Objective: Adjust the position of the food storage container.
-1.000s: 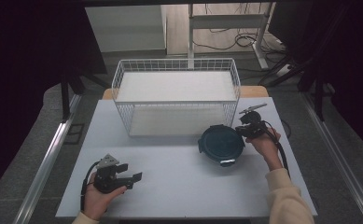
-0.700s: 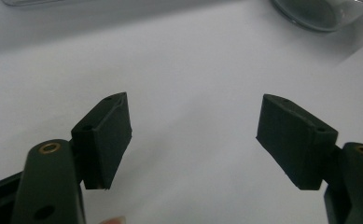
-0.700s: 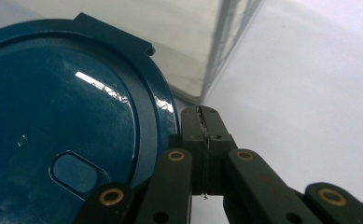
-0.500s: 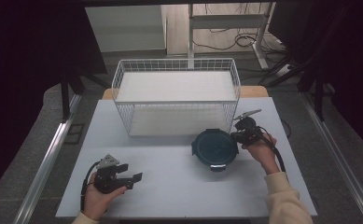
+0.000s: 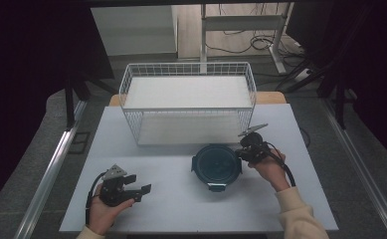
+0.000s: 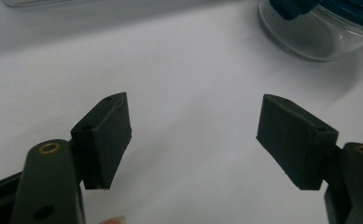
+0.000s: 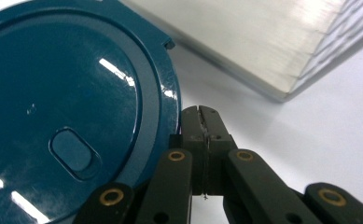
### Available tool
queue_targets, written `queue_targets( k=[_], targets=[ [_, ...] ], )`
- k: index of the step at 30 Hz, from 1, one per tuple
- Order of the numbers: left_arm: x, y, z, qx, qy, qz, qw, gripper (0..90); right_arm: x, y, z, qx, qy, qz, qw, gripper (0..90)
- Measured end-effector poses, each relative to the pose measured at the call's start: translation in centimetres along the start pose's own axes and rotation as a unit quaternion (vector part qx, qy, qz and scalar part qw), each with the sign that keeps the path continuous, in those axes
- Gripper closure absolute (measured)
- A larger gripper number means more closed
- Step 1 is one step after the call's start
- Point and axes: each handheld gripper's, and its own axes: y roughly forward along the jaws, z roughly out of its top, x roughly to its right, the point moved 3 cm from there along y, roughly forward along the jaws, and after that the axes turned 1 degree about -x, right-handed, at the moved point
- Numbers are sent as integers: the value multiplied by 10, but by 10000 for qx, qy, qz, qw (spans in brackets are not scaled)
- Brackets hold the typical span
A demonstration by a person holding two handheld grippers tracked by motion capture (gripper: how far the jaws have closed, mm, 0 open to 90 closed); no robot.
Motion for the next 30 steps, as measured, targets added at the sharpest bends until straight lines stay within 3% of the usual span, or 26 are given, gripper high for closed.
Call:
queue_targets(
  k=[8, 17, 20, 30],
  targets=[
    [0, 0, 0, 4, 7, 3, 10000, 255, -22, 0, -2, 17, 4, 59, 10000, 900],
    [-1, -1, 0, 29, -7, 25, 10000, 255, -50, 4, 1, -13, -145, 409, 9991, 900],
    [-2, -1, 0, 30, -7, 30, 10000, 255, -66, 7, 3, -10, -302, 613, 9977, 900],
    [-1, -2, 1, 57, -32, 27, 10000, 255, -94, 19, 8, 74, -527, 997, 9936, 900]
  ],
)
